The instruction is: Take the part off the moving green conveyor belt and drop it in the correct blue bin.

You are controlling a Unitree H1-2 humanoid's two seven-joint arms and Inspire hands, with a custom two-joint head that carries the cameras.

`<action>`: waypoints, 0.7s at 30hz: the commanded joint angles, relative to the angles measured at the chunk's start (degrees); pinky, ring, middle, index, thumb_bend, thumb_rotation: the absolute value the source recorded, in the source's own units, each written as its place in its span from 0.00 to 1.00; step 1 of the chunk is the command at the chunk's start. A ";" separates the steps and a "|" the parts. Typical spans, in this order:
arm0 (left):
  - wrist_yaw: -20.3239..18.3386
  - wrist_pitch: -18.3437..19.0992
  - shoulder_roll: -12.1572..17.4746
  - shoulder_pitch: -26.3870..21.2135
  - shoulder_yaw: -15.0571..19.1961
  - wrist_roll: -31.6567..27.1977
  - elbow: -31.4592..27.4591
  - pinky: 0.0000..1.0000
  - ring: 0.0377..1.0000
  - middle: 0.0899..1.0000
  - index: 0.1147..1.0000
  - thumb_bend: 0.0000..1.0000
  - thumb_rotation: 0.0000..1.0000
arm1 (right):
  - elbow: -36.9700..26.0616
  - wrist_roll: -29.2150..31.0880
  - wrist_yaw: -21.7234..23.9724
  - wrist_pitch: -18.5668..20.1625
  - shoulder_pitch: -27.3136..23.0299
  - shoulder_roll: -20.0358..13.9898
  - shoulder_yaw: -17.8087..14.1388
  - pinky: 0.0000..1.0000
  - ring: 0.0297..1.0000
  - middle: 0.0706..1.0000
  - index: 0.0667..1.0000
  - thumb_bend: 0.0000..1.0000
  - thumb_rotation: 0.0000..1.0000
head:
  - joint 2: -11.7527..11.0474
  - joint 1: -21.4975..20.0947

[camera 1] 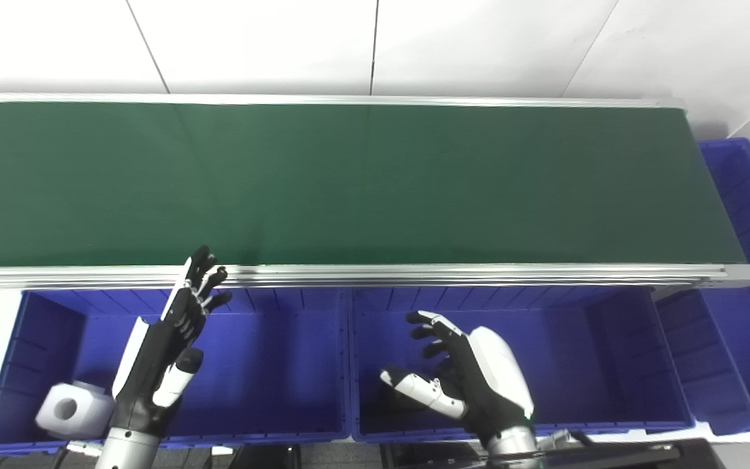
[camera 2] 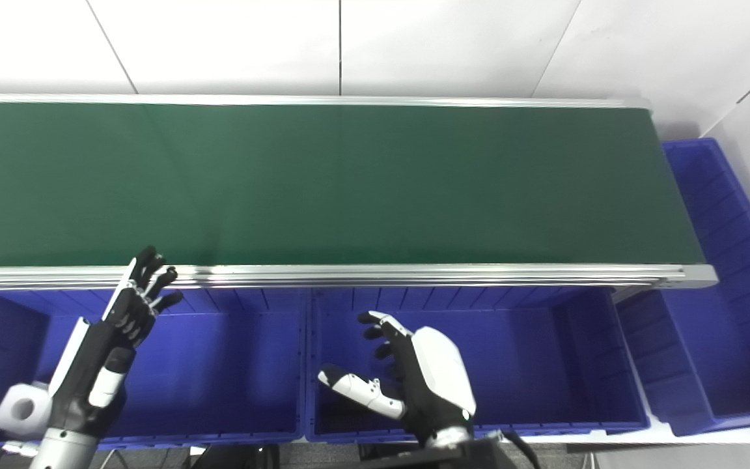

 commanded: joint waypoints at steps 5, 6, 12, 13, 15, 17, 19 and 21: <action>0.45 -9.52 -0.01 0.87 -0.24 3.24 1.80 0.79 0.90 0.96 1.00 1.00 0.91 | 12.28 14.23 -13.03 -25.25 0.03 1.64 -0.19 0.73 0.80 0.84 0.86 0.98 1.00 | -2.57 1.82; 0.58 -9.71 -0.25 0.86 -0.34 3.61 2.02 0.79 0.90 0.96 1.00 1.00 0.90 | 13.15 14.47 -13.64 -26.19 -0.35 1.43 -0.42 0.73 0.80 0.85 0.87 0.98 1.00 | -3.05 2.48; 0.91 -11.18 -1.47 0.65 -1.01 4.91 3.06 0.79 0.89 0.95 1.00 0.99 0.88 | 17.01 17.53 -15.68 -31.94 -1.78 0.32 -1.94 0.73 0.78 0.83 0.87 1.00 1.00 | -2.34 4.47; 1.00 -11.35 -1.75 0.72 -1.13 5.14 2.94 0.79 0.89 0.95 1.00 0.98 0.88 | 17.14 18.97 -15.32 -32.47 -1.86 -0.12 -1.92 0.74 0.79 0.84 0.88 1.00 1.00 | -2.08 4.77; 1.17 -11.56 -2.32 0.91 -1.40 5.57 2.50 0.79 0.89 0.95 1.00 0.98 0.87 | 16.90 21.20 -14.62 -33.07 -1.93 -1.08 -1.77 0.75 0.80 0.85 0.89 1.00 1.00 | -1.37 5.49; 1.03 -11.51 -2.54 1.00 -1.63 5.61 2.17 0.79 0.89 0.95 1.00 0.98 0.87 | 16.73 23.52 -13.32 -33.25 -2.08 -2.48 -0.93 0.80 0.83 0.87 0.91 1.00 1.00 | -0.91 5.94; 0.95 -11.20 -2.69 1.11 -1.85 5.31 1.87 0.80 0.89 0.96 1.00 0.99 0.86 | 16.56 25.00 -12.44 -33.17 -2.01 -3.25 -0.37 0.83 0.84 0.89 0.92 1.00 1.00 | -0.53 6.19; 1.18 -11.46 -2.82 1.23 -1.95 5.58 1.86 0.80 0.89 0.96 1.00 0.99 0.86 | 16.33 25.72 -12.09 -32.97 -1.77 -3.41 -0.28 0.84 0.85 0.90 0.93 1.00 1.00 | -0.54 6.12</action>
